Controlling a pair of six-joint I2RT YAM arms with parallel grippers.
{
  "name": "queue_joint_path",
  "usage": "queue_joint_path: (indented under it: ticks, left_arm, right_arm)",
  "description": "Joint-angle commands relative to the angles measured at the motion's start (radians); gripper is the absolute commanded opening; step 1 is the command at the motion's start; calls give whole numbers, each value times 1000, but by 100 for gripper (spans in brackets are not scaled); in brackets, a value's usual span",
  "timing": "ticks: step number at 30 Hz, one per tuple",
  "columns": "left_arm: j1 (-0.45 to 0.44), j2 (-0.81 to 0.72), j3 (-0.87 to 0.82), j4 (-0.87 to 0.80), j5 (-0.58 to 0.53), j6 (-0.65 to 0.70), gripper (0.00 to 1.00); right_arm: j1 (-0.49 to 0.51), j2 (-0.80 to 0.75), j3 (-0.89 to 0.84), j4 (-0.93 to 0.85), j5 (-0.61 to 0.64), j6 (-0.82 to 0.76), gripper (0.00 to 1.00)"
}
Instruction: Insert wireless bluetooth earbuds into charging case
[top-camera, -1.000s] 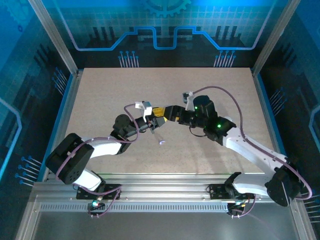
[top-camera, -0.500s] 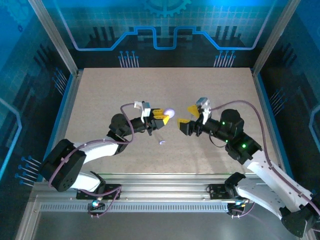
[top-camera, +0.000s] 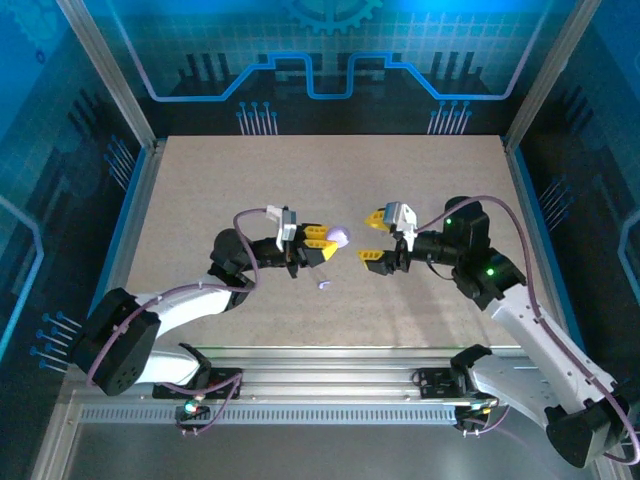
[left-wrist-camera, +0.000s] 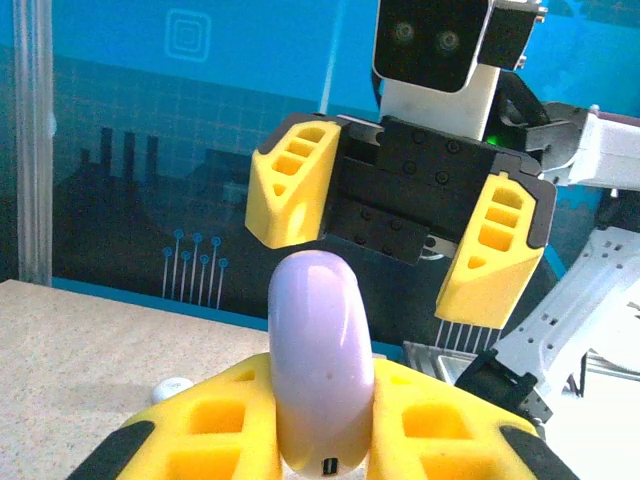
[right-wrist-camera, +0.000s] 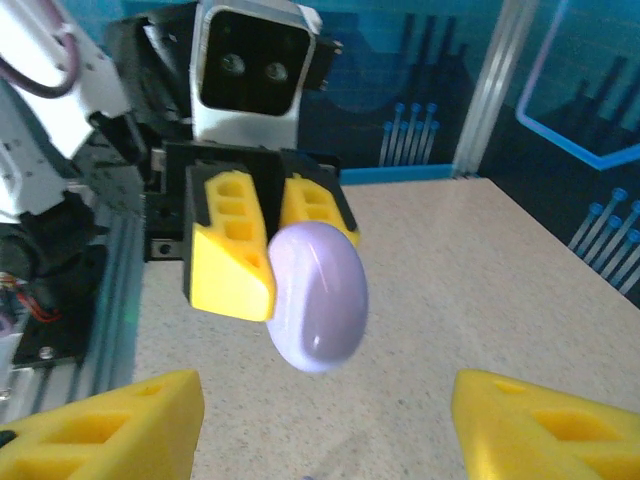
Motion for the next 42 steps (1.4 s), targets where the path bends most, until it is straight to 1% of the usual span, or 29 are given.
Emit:
queue_joint_path:
  ticks: [1,10,14,18,29,32,36,39,41,42]
  left_arm:
    - [-1,-23,31,61,42,-29,16]
    - [-6,-16,29,89,42,-40,16]
    - [-6,-20,28,89,42,-37,16]
    - [-7,-22,28,89,42,-38,16]
    - [-8,-23,27,88,41,-37,16]
    - [-9,-24,27,89,42,-38,16]
    - [-8,-26,24,88,41,-35,16]
    - [-9,-30,20,82,37,-23,20]
    - [-10,-38,15,61,25,1,28]
    - [-9,-45,10,44,18,21,35]
  right_arm:
    - [-10,35,37,7,-126,-13,67]
    - [-10,139,105,-12,-225,-28,62]
    - [-10,180,140,-40,-267,-38,57]
    - [-10,204,157,-55,-290,-43,48]
    - [-10,260,206,-97,-331,-75,38]
    - [-10,279,226,-119,-346,-90,31]
    - [-10,304,257,-170,-366,-120,25]
    - [-10,310,277,-217,-366,-155,19]
    - [-10,310,296,-266,-354,-187,17]
    - [-10,309,306,-293,-342,-203,16]
